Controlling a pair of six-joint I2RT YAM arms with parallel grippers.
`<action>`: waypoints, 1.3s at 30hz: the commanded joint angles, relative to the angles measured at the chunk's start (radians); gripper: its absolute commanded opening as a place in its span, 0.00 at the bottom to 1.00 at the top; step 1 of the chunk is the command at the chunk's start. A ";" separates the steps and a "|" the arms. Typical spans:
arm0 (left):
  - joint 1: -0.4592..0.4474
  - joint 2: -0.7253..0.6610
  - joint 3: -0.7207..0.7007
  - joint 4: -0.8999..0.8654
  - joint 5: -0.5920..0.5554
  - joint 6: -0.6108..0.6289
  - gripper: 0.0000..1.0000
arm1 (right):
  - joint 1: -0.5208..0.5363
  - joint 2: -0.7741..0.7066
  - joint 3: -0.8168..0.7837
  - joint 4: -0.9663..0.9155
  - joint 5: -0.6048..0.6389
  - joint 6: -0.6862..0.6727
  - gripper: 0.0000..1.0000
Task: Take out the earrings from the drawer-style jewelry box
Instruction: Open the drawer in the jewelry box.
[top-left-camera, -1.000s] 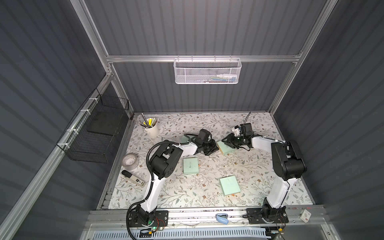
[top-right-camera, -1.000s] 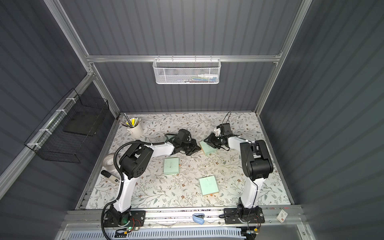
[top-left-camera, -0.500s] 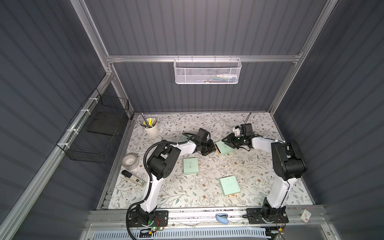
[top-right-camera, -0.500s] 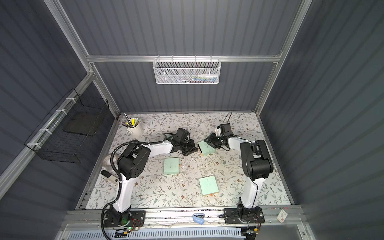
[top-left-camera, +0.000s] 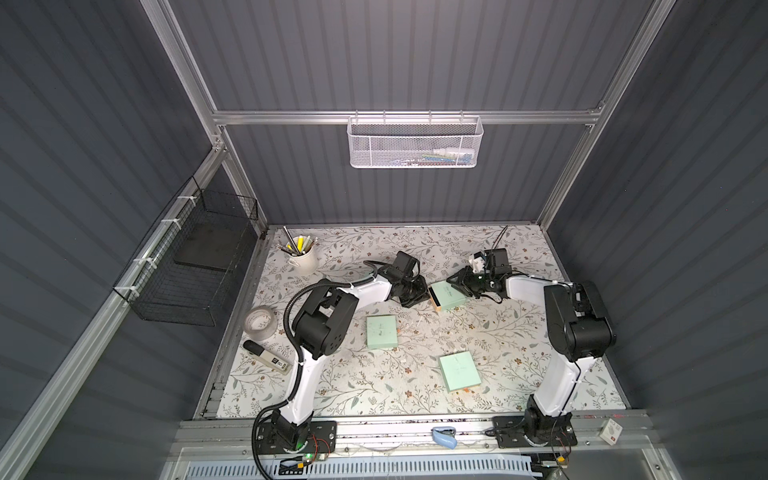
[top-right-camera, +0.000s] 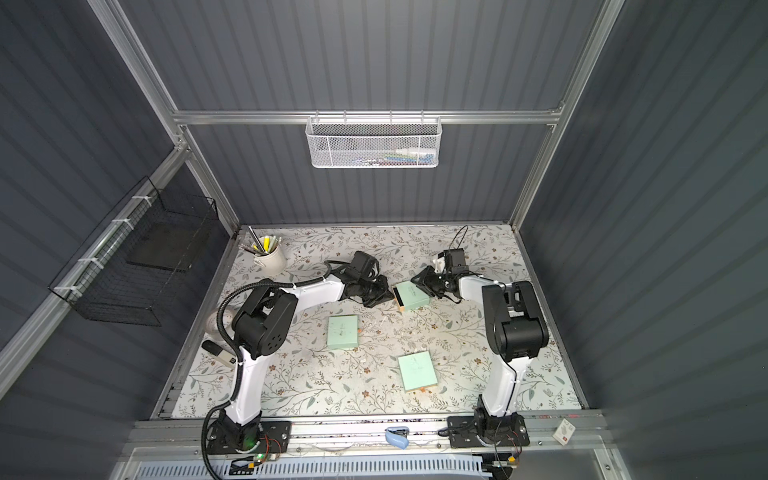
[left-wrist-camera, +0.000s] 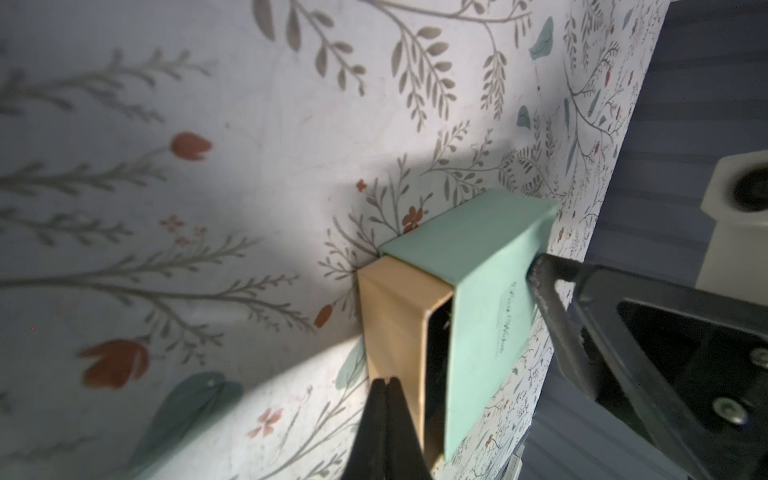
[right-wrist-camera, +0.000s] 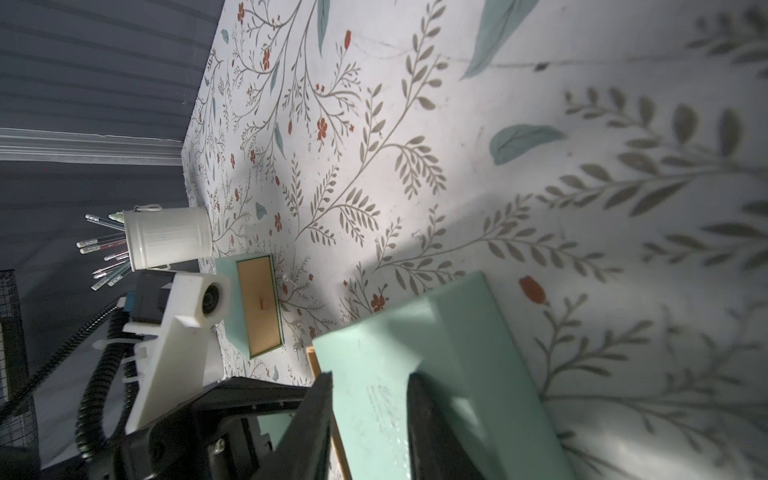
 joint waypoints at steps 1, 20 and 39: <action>0.006 0.035 0.054 -0.028 0.021 0.032 0.00 | -0.016 -0.008 -0.025 -0.047 0.073 0.004 0.33; -0.018 0.123 0.158 -0.024 0.064 0.036 0.00 | 0.032 -0.084 -0.018 -0.117 0.138 -0.078 0.29; 0.004 0.078 0.126 -0.156 -0.011 0.131 0.00 | 0.010 -0.022 -0.038 -0.165 0.236 -0.016 0.00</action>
